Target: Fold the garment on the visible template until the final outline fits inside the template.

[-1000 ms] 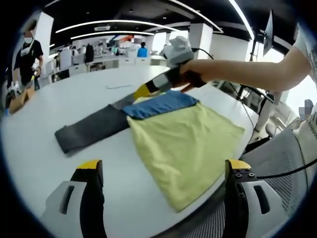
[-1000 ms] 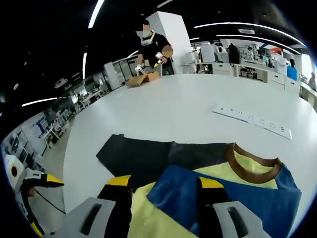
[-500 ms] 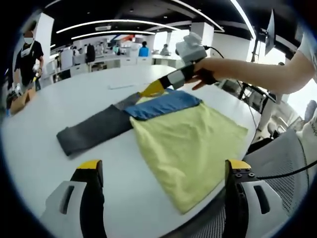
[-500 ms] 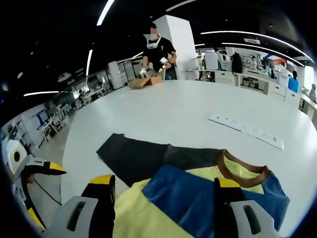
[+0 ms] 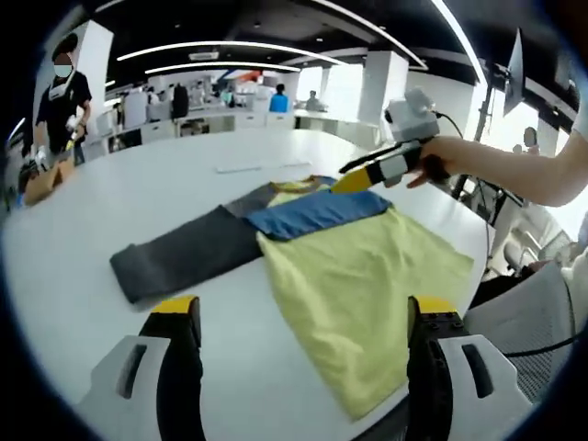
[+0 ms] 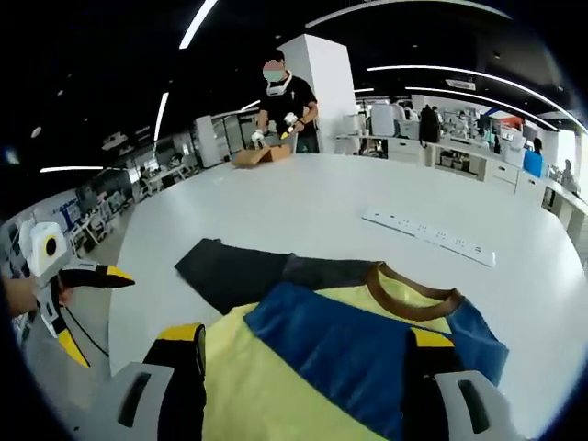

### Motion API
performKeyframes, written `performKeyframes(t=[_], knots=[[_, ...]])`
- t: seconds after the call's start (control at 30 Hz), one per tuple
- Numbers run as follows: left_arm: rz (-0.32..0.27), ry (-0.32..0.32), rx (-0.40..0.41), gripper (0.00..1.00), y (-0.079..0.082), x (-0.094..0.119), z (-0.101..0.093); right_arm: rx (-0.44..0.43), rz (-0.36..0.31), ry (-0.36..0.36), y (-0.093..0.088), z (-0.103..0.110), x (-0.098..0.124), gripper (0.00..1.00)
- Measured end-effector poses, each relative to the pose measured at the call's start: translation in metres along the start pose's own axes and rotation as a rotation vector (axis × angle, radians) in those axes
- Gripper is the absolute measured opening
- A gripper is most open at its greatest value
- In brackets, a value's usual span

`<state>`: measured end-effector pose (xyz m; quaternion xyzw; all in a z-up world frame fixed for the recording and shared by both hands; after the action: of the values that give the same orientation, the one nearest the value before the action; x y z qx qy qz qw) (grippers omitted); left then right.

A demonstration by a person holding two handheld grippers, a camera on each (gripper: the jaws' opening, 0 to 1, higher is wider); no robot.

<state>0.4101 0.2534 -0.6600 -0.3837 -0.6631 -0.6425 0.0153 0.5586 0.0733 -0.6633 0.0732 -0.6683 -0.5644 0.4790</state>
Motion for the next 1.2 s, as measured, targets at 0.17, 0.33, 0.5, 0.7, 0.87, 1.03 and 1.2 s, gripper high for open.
performKeyframes(t=[0.17, 0.33, 0.5, 0.7, 0.87, 1.03, 1.2], knots=[[-0.012, 0.028, 0.005, 0.78, 0.007, -0.008, 0.010, -0.015, -0.004, -0.027, -0.012, -0.013, 0.016, 0.85], [-0.012, 0.066, -0.008, 0.66, 0.014, -0.019, 0.018, -0.016, -0.006, -0.062, -0.025, -0.026, 0.032, 0.79], [-0.005, 0.072, 0.000, 0.58, 0.016, -0.032, 0.022, -0.027, 0.002, -0.094, -0.040, -0.040, 0.045, 0.75], [-0.004, 0.083, 0.016, 0.50, 0.015, -0.047, 0.028, -0.005, 0.036, -0.144, -0.056, -0.055, 0.056, 0.66], [-0.015, 0.079, 0.052, 0.41, 0.020, -0.067, 0.032, 0.046, 0.065, -0.241, -0.069, -0.075, 0.071, 0.53], [-0.002, 0.078, 0.042, 0.39, 0.025, -0.084, 0.035, 0.062, 0.070, -0.298, -0.077, -0.090, 0.081, 0.44], [0.014, 0.092, 0.036, 0.32, 0.023, -0.097, 0.037, 0.061, 0.090, -0.329, -0.089, -0.100, 0.085, 0.33]])
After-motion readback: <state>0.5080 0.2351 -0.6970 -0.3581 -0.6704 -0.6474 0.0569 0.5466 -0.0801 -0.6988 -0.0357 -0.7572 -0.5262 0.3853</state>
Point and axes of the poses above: the point that each gripper's makers call its tool centre point, and the gripper's own axes: x roughly backward along the fingers, z roughly to its left, y roughly out of its top, the point moved 2 cm from there along x, roughly backward along the fingers, and after that the axes turned 3 degrees about x, right-handed, at the moved point
